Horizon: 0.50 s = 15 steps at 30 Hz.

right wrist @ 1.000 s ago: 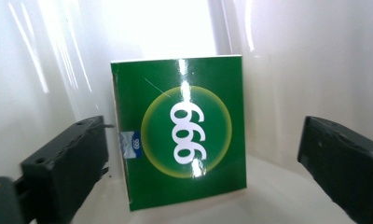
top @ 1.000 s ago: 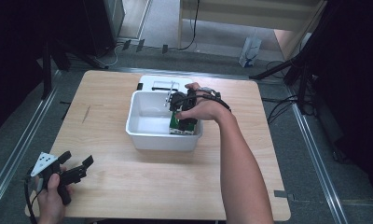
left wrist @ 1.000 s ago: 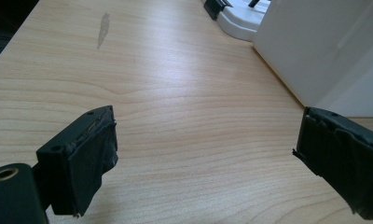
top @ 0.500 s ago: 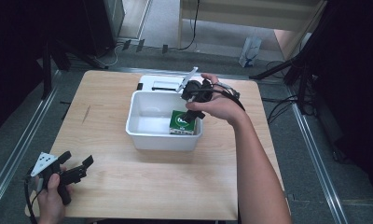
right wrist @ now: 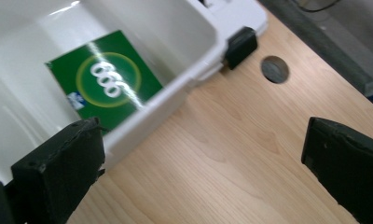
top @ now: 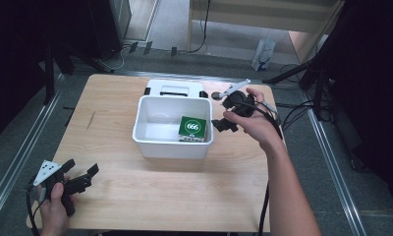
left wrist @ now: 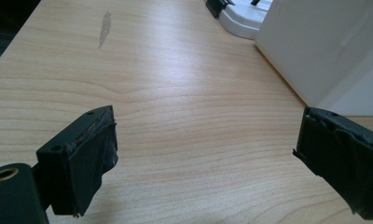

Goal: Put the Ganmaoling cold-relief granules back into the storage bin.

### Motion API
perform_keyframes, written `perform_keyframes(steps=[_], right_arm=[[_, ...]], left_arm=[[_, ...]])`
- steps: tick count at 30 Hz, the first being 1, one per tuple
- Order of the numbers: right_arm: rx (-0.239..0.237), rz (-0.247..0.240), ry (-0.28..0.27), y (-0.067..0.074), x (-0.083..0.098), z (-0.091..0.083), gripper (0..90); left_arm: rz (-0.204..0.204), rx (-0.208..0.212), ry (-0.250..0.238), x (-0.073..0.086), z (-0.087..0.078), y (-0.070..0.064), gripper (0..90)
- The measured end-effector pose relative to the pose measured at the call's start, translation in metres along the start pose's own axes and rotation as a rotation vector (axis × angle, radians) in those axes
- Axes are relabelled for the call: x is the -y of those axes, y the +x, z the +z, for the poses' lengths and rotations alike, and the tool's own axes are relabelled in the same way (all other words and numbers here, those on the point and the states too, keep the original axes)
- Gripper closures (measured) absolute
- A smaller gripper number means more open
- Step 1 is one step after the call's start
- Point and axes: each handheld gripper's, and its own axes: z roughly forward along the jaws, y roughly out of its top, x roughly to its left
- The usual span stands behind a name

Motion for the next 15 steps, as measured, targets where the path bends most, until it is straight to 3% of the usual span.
perform_keyframes(steps=[1,3,10,15], right_arm=[[0.021,0.034,-0.025,-0.006,0.014,-0.002,0.0],[0.033,0.046,-0.033,-0.007,0.018,-0.003,0.0],[0.105,0.13,-0.103,-0.01,0.061,-0.003,0.0],[0.123,0.189,-0.152,-0.01,0.092,-0.004,0.0]], left_arm=[[-0.001,0.0,-0.001,0.0,0.0,0.0,5.7],[0.001,-0.001,0.002,0.0,0.0,0.0,5.7],[0.005,-0.01,0.004,0.0,0.0,-0.001,5.7],[0.005,-0.01,0.001,0.0,0.0,-0.001,5.7]])
